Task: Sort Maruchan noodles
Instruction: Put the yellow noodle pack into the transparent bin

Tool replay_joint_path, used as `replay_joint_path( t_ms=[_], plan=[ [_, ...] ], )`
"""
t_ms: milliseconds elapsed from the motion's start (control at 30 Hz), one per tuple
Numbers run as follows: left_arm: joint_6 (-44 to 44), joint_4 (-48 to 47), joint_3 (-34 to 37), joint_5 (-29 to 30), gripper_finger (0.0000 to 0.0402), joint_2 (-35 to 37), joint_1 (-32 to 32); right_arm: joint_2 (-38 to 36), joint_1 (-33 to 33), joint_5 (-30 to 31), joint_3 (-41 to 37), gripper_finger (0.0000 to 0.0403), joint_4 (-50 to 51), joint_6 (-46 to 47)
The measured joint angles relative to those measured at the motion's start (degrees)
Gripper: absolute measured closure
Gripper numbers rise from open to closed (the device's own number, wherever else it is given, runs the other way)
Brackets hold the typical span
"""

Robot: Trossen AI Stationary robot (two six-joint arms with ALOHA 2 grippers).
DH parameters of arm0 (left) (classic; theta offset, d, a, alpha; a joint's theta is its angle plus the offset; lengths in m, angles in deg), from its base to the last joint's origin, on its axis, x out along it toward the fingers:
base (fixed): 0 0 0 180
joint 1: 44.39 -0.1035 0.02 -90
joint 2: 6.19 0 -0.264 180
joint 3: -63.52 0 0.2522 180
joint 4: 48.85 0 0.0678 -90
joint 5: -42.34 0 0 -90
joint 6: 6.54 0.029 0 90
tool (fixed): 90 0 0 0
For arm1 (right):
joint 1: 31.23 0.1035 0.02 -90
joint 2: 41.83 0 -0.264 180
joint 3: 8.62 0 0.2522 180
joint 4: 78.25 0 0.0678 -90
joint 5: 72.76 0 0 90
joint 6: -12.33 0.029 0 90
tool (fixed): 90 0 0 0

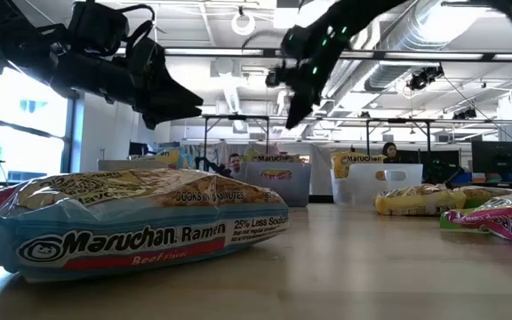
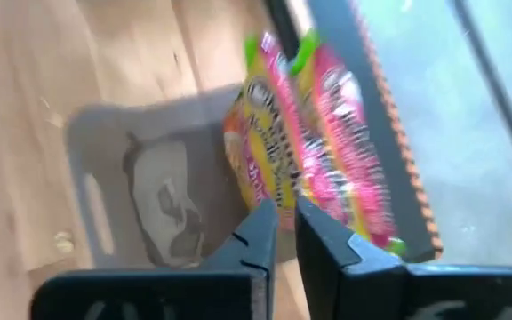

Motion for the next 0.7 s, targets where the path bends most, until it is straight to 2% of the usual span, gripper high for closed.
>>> replay_joint_path(
  t_ms=[67, 167, 300, 433, 567, 700],
  plan=[
    [0.1, 0.0, 0.0, 0.0, 0.0243, 0.0, 0.0, -4.0, 0.3, -0.2, -1.2, 0.0389, -1.2, 0.5],
    [0.1, 0.1, 0.0, 0.0, 0.0243, 0.0, 0.0, -10.9, 1.1, -2.0, -8.6, 0.04, -8.2, 1.7],
    [0.6, 0.2, 0.0, -0.6, 0.0243, 0.0, 0.2, -20.2, 3.8, -5.9, -26.2, 0.0401, -23.4, 8.1],
    [0.5, 0.3, 0.0, -2.8, 0.0243, 0.0, 1.6, -28.2, 8.4, -6.8, -42.5, 0.0401, -34.9, 16.3],
    [0.5, 1.5, 0.0, -4.4, 0.0243, 0.0, 3.4, -35.2, 13.7, -2.6, -51.2, 0.0401, -35.8, 25.3],
    [0.1, 2.4, 0.0, -4.3, 0.0243, -0.1, 4.6, -39.7, 19.3, 6.1, -53.2, 0.0401, -26.7, 32.9]
  ],
)
